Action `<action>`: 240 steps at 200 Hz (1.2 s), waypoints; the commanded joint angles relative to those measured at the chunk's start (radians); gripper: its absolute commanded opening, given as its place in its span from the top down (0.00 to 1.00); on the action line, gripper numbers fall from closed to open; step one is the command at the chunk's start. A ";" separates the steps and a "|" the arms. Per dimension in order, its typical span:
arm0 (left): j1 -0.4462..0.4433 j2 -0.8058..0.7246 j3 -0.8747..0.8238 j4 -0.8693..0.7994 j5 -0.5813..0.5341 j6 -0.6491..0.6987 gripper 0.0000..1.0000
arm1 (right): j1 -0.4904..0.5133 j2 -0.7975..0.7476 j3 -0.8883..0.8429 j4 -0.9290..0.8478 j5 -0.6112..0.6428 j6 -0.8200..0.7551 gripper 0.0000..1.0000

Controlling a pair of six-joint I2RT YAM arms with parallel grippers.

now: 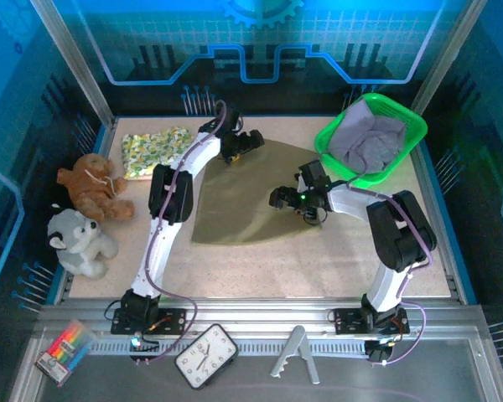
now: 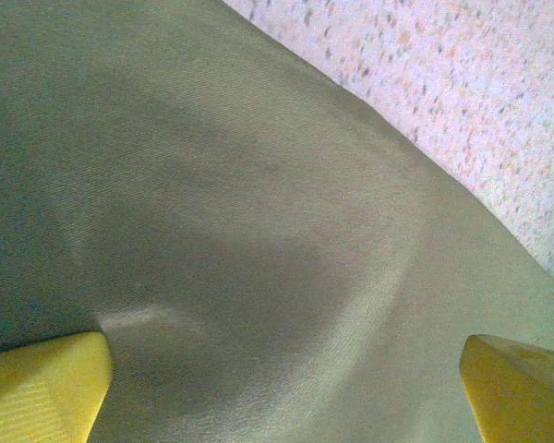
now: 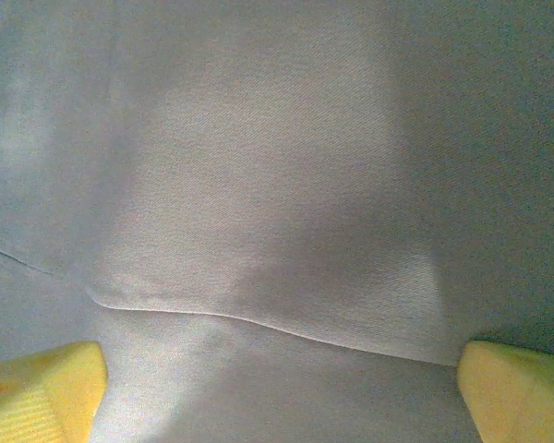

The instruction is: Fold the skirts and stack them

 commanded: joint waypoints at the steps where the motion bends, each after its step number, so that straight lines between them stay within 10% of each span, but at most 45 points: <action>1: 0.006 0.085 0.061 -0.065 -0.006 0.007 0.01 | -0.011 0.039 -0.003 -0.052 0.067 -0.009 0.00; 58: 0.005 -0.202 -0.066 -0.007 0.059 -0.012 0.01 | -0.002 -0.273 -0.120 -0.094 0.149 -0.002 0.00; 126: -0.011 -0.756 -0.661 0.171 0.009 -0.033 0.01 | 0.057 -0.637 -0.179 -0.403 0.481 -0.043 0.00; 174: -0.010 -1.182 -1.125 0.081 -0.128 -0.063 0.01 | -0.139 -0.717 -0.306 -0.337 0.167 -0.018 0.00; 240: 0.016 -1.547 -1.638 -0.154 -0.144 -0.306 0.07 | -0.182 -0.664 -0.297 -0.313 0.210 -0.004 0.00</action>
